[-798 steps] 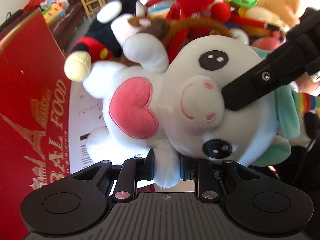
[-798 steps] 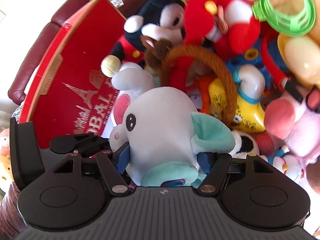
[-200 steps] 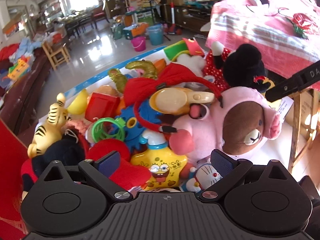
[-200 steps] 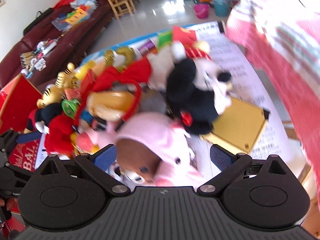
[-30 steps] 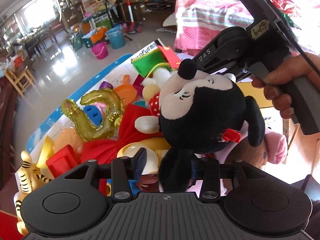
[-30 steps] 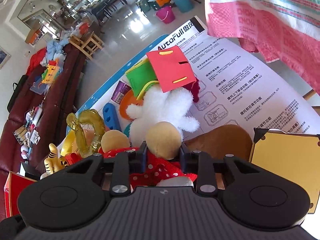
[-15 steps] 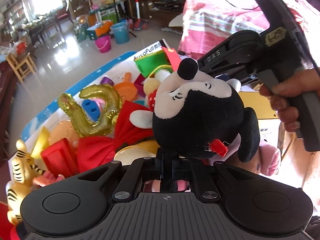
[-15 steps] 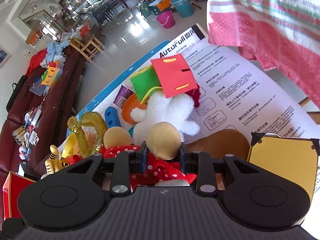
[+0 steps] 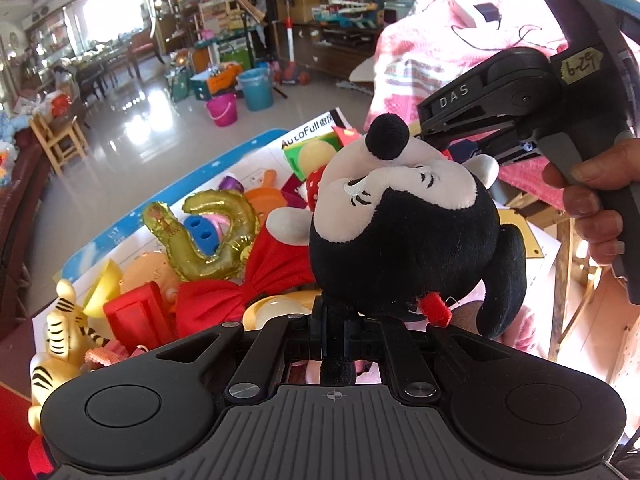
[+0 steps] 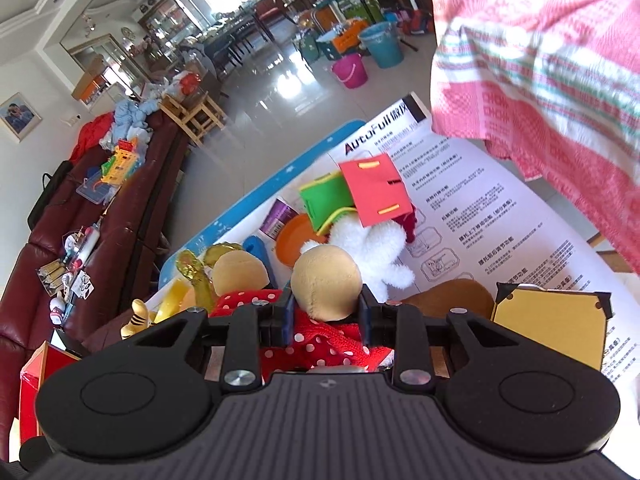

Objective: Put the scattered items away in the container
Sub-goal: 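Lift the Minnie plush with both tools and carry it toward the box, then open both tools, releasing the Minnie plush into the red box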

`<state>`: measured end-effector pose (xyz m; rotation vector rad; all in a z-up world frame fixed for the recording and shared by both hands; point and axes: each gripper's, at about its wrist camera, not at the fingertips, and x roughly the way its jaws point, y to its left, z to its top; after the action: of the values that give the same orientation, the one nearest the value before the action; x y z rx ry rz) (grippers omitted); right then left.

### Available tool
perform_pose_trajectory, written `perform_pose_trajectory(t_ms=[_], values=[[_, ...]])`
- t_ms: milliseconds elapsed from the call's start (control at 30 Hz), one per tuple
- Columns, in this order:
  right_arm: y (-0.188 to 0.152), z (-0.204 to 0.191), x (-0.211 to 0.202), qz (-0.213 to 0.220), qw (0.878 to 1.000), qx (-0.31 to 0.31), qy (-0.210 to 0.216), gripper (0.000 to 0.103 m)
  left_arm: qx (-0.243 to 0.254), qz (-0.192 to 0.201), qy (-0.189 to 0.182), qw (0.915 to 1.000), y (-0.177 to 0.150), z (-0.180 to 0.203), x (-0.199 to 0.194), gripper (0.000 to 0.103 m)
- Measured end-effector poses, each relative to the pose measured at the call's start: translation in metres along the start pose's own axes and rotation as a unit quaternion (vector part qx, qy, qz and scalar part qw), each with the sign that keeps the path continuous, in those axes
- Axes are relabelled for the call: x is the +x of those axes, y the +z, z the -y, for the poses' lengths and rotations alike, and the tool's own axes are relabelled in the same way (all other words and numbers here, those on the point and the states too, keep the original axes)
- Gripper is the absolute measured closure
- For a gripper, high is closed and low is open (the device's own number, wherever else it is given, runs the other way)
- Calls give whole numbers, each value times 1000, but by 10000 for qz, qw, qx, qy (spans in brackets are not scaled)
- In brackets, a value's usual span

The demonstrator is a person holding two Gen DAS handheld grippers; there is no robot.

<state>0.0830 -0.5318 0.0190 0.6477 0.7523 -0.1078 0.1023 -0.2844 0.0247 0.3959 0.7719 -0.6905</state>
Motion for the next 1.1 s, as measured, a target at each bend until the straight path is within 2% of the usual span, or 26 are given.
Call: perform_pose_trajectory(t_ms=[333, 433, 567, 700, 800, 900, 1000, 1100], values=[[9, -37, -52, 753, 9954, -596, 38, 69, -370, 650, -51, 9972, 6, -4, -40, 100], [10, -54, -59, 861, 9933, -758, 133, 69, -504, 826, 2, 9953, 1, -14, -56, 100], [8, -90, -59, 830, 9898, -1085, 401, 69, -847, 1017, 207, 9910, -14, -41, -85, 100], [-1, -145, -51, 656, 9830, -1479, 869, 69, -1227, 1238, 668, 9824, -38, -75, -128, 100], [-13, -197, -43, 493, 9725, -1860, 1313, 69, -1622, 1371, 1094, 9710, -63, -101, -168, 100], [-33, -255, -37, 301, 9566, -2267, 1807, 69, -2009, 1453, 1658, 9545, -95, -122, -205, 100], [-62, -316, -32, 46, 9361, -2663, 2299, 69, -2420, 1490, 2247, 9321, -130, -138, -244, 100], [-98, -378, -29, -249, 9102, -3094, 2743, 69, -2827, 1376, 2829, 9061, -166, -152, -279, 100]])
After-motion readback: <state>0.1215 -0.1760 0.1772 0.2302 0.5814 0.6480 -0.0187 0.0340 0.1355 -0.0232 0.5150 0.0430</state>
